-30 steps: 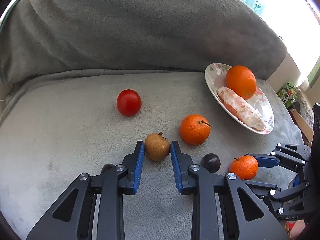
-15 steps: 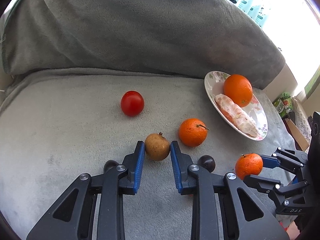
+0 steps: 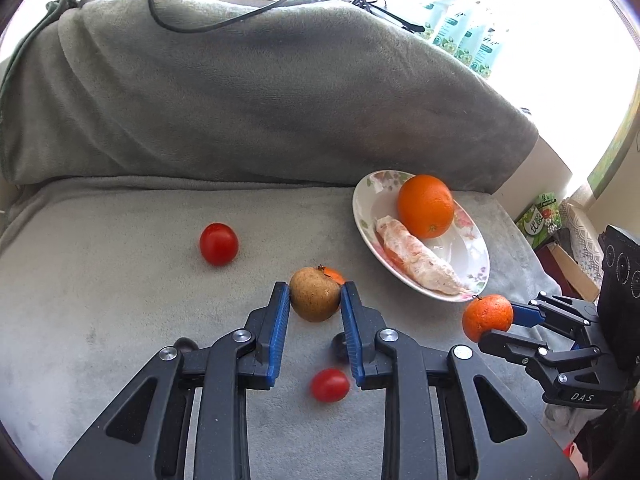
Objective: Organize fruits
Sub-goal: 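Carry the tangerine onto the plate with the right tool while the left places the kiwi there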
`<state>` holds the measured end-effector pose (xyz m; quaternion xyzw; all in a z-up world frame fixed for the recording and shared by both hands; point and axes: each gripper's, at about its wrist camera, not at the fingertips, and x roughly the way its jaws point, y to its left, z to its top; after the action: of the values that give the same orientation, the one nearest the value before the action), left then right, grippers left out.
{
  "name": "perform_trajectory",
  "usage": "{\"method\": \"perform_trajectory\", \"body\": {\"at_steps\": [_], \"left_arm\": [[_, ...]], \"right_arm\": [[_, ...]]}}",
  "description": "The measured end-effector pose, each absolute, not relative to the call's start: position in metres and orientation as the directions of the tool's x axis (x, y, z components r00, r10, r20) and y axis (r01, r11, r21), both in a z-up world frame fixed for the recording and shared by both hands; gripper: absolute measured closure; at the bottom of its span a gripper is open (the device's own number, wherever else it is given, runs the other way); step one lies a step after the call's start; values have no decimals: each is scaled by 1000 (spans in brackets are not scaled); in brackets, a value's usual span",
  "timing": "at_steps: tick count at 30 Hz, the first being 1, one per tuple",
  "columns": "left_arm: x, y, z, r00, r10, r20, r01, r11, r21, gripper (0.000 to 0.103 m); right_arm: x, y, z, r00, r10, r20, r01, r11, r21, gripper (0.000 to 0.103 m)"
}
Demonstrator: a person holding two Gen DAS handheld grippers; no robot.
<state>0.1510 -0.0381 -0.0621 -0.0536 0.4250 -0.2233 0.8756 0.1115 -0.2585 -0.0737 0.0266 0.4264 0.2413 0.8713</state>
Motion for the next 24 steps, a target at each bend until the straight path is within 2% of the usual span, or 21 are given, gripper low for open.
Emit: {"method": "perform_trajectory", "body": {"at_steps": [12,24], "left_arm": [[156,-91,-47,516,-512,-687,435,847,-305,78],[167,-127,-46,493,-534,-687,463,830,-312,78]], "right_arm": [[117,-299,-64,575,385,-722,-326,917,229,61],[131,-318,-71,583,352,-733,-286,933,220,61]]}}
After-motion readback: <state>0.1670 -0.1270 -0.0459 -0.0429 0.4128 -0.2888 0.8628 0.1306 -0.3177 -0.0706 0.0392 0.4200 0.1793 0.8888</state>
